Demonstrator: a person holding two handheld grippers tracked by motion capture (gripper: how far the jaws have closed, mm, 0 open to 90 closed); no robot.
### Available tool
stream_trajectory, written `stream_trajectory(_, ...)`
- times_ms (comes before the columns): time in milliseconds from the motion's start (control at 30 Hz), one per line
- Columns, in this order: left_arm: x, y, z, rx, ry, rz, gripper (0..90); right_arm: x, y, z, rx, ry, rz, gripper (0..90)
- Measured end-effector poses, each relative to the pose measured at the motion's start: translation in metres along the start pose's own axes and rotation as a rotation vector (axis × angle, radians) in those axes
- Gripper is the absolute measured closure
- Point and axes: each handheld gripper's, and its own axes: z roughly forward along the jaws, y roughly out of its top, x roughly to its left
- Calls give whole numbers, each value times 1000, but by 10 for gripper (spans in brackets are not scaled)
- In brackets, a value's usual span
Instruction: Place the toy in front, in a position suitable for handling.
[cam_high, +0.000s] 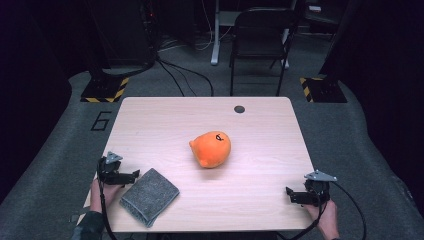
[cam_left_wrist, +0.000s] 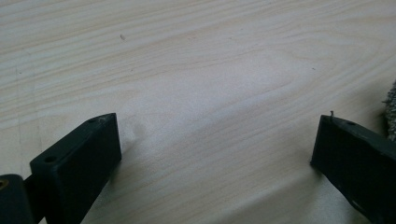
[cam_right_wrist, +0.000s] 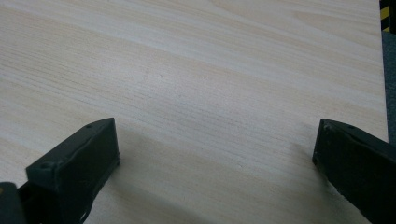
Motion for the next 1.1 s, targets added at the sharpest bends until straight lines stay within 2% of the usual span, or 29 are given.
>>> stream_trajectory(33,1,0,-1,3,-11,-1,7,0,0,0,0,0,2,0)
stream_trajectory(100,3,-1,-3,-23,-20,-15,4,0,0,0,1,0,1,0)
stream_trajectory(167,4,-2,-4,-27,-11,-15,5,0,0,0,2,0,1,0)
stream_trajectory(200,6,-1,-8,-18,1,-13,5,0,0,0,2,0,1,0)
stream_trajectory(233,8,0,-16,-43,-12,-24,5,0,0,1,-1,1,3,0)
stream_trajectory(267,8,0,-16,-43,-12,-24,5,0,0,1,-1,1,3,0)
stream_trajectory(300,7,3,-26,-60,-27,-29,0,0,1,1,-4,1,2,0)
stream_trajectory(333,7,3,-26,-60,-27,-29,0,-1,1,1,-2,0,-10,0)
stream_trajectory(367,2,4,-37,-76,-29,-26,0,-1,1,1,2,2,-7,0)
stream_trajectory(400,-2,5,-42,-82,-50,-17,0,0,1,1,7,0,0,0)
stream_trajectory(467,-10,6,-49,-95,-66,-6,0,-1,2,1,10,3,-9,0)
stream_trajectory(533,-22,9,-56,-95,-96,24,0,-1,2,1,13,3,-8,0)
stream_trajectory(567,-26,10,-58,-101,-112,26,0,-1,2,1,15,6,-9,0)
stream_trajectory(633,-39,13,-61,-89,-156,46,0,-1,2,1,15,5,-8,0)
stream_trajectory(667,-39,13,-61,-89,-156,46,0,-1,2,1,15,5,-8,0)
stream_trajectory(700,-48,14,-62,-89,-172,68,0,-1,3,1,22,3,-5,0)
stream_trajectory(733,-61,16,-62,-67,-207,101,0,0,3,0,22,1,3,0)
stream_trajectory(767,-68,16,-61,-57,-217,118,0,-1,3,0,24,-3,-4,0)
stream_trajectory(833,-81,15,-58,-23,-189,151,0,-2,4,-2,21,-6,0,0)
stream_trajectory(867,-81,15,-58,-23,-189,151,0,-2,4,-2,21,-6,0,0)
stream_trajectory(900,-88,14,-57,-6,-189,151,0,-1,7,-8,0,0,11,0)
stream_trajectory(1100,-98,9,-47,64,-203,181,0,7,14,-18,-39,18,5,0)
